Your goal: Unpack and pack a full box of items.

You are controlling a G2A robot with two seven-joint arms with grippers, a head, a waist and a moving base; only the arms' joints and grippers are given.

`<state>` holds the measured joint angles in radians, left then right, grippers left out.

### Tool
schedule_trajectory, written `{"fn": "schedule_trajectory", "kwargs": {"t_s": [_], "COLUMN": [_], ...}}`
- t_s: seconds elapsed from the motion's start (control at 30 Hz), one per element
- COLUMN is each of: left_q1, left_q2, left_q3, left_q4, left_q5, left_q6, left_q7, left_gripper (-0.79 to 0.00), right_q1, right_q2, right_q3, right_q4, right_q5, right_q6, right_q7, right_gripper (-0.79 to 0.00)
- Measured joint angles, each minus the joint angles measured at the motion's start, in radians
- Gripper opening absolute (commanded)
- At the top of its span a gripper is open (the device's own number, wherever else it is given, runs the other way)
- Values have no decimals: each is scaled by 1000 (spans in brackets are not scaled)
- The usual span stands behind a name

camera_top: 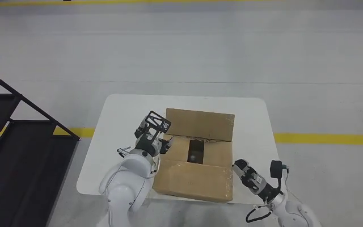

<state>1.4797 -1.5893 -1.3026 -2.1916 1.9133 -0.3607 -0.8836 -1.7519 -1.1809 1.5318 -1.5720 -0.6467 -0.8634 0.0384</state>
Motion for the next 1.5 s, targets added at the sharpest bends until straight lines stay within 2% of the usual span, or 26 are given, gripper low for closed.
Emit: {"fn": "schedule_trajectory", "kwargs": {"t_s": [0.2,0.53,1.0,1.07,1.23,1.33,1.5], "left_q1": [0,0,0,0,0,0,0], "left_q2": [0,0,0,0,0,0,0], "left_q3": [0,0,0,0,0,0,0], "left_q4": [0,0,0,0,0,0,0], "left_q5": [0,0,0,0,0,0,0], "left_q6": [0,0,0,0,0,0,0], "left_q7": [0,0,0,0,0,0,0], "left_gripper": [0,0,0,0,0,0,0], "right_q1": [-1,7,-69,-68,-72,-65,-57], "right_q2": [2,4,33,34,35,39,44], "right_q3": [2,-28,24,26,36,26,8], "right_q4": [-2,14,-32,-36,-53,-68,-74], "right_q5": [-2,0,-19,-26,-9,-28,-35], "right_q6": [15,9,-147,-137,-99,-112,-127], "right_q7": [3,21,108,113,73,105,145], "right_gripper": [-489,-526,-545,-539,-585,-603,-591]}}
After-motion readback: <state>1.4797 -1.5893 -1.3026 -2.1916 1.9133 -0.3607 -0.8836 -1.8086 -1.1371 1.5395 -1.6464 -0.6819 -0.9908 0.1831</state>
